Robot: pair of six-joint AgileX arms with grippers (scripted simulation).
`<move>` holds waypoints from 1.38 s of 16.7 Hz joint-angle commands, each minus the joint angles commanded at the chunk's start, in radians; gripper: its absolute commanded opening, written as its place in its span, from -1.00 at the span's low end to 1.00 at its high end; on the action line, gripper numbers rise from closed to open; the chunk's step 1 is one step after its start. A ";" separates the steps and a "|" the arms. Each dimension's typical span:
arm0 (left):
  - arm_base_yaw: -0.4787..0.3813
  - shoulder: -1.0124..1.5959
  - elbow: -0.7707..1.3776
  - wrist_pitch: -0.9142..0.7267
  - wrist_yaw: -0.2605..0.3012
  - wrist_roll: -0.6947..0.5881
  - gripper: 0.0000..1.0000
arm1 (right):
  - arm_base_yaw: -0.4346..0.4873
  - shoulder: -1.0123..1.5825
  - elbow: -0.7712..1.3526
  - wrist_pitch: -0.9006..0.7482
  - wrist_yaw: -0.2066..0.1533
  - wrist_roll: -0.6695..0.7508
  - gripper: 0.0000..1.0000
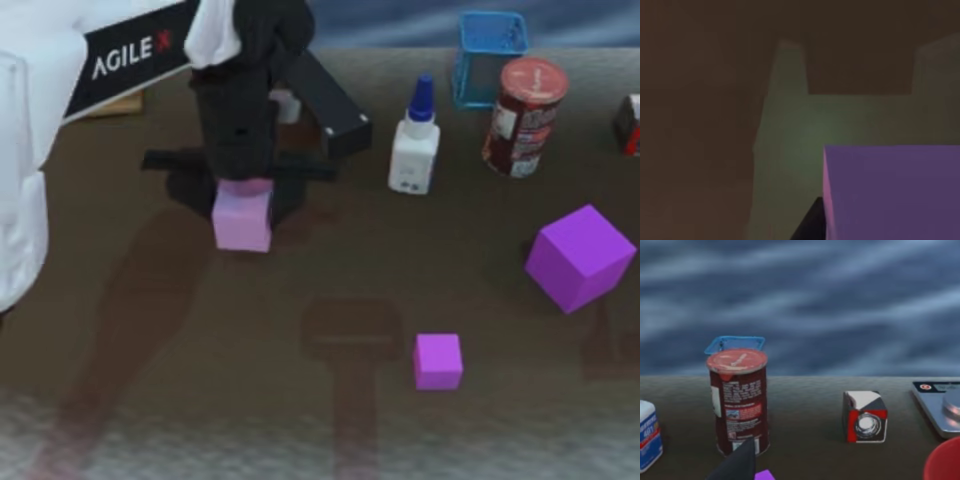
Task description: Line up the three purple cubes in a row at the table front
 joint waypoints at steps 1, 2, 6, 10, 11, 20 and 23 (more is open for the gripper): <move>-0.059 -0.018 -0.029 0.004 -0.001 -0.092 -1.00 | 0.000 0.000 0.000 0.000 0.000 0.000 1.00; -0.115 -0.038 -0.057 0.009 -0.002 -0.176 -1.00 | 0.000 0.000 0.000 0.000 0.000 0.000 1.00; -0.303 -0.114 -0.148 0.036 -0.010 -0.419 -1.00 | 0.000 0.000 0.000 0.000 0.000 0.000 1.00; -0.372 -0.150 -0.181 0.052 -0.017 -0.492 -1.00 | 0.000 0.000 0.000 0.000 0.000 0.000 1.00; -0.372 -0.150 -0.181 0.052 -0.017 -0.492 -1.00 | 0.000 0.000 0.000 0.000 0.000 0.000 1.00; -0.370 -0.101 -0.291 0.218 -0.015 -0.487 -1.00 | 0.000 0.000 0.000 0.000 0.000 0.000 1.00; -0.369 -0.076 -0.343 0.289 -0.016 -0.488 -1.00 | 0.000 0.000 0.000 0.000 0.000 0.000 1.00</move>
